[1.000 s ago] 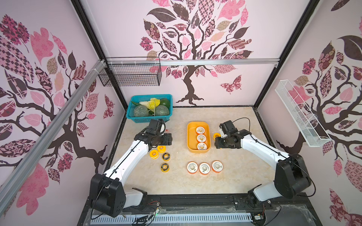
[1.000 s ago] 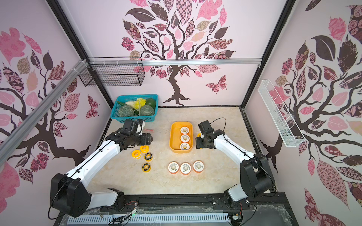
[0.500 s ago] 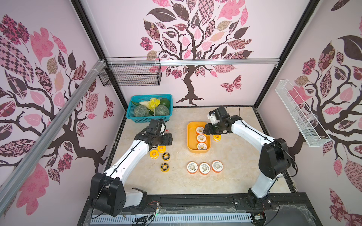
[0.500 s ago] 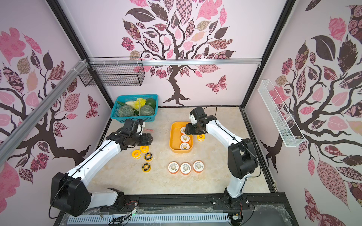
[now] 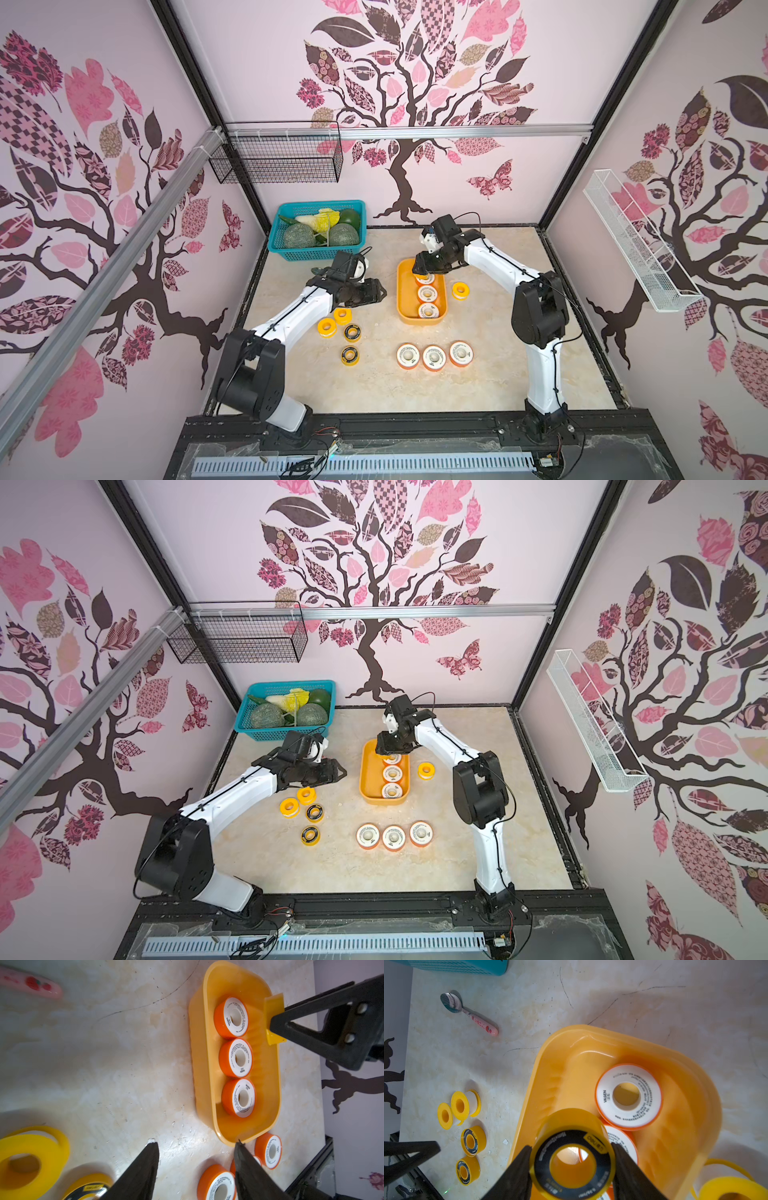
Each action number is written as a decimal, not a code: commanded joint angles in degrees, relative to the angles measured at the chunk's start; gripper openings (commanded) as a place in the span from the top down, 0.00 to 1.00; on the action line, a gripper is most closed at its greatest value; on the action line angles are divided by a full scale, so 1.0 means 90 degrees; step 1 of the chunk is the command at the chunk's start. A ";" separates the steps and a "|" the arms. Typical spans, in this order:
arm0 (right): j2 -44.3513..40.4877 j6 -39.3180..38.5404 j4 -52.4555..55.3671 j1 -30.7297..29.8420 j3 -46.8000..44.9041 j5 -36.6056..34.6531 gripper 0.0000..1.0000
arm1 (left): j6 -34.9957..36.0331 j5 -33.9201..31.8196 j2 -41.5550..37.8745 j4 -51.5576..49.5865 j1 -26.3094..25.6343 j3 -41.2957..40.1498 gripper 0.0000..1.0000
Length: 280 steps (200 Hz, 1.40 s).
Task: Put the sealing tape into the storage box
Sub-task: Place the sealing tape in the storage box.
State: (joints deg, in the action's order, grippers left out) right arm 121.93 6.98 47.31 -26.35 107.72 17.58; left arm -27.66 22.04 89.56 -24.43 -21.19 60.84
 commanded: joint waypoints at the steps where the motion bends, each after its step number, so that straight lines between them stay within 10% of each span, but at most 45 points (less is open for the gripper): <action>1: 0.0457 -0.0004 0.0361 -0.0083 0.0549 -0.0058 0.42 | -0.0418 0.0538 0.0351 0.0743 -0.0037 0.0152 0.48; 89: 0.1242 0.0144 0.0667 -0.0236 0.1434 -0.0182 0.44 | -0.0662 0.1076 0.1239 0.1474 -0.0111 0.0237 0.78; 280: 0.2017 0.0233 0.1081 -0.0362 0.2459 -0.0577 0.44 | -0.0531 0.1164 0.1726 0.1191 -0.0162 0.0455 0.79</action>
State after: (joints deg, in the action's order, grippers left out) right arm 138.58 8.78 56.01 -29.12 127.09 13.80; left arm -33.39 32.47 104.20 -12.88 -22.50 63.44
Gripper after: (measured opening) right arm 0.566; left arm 0.210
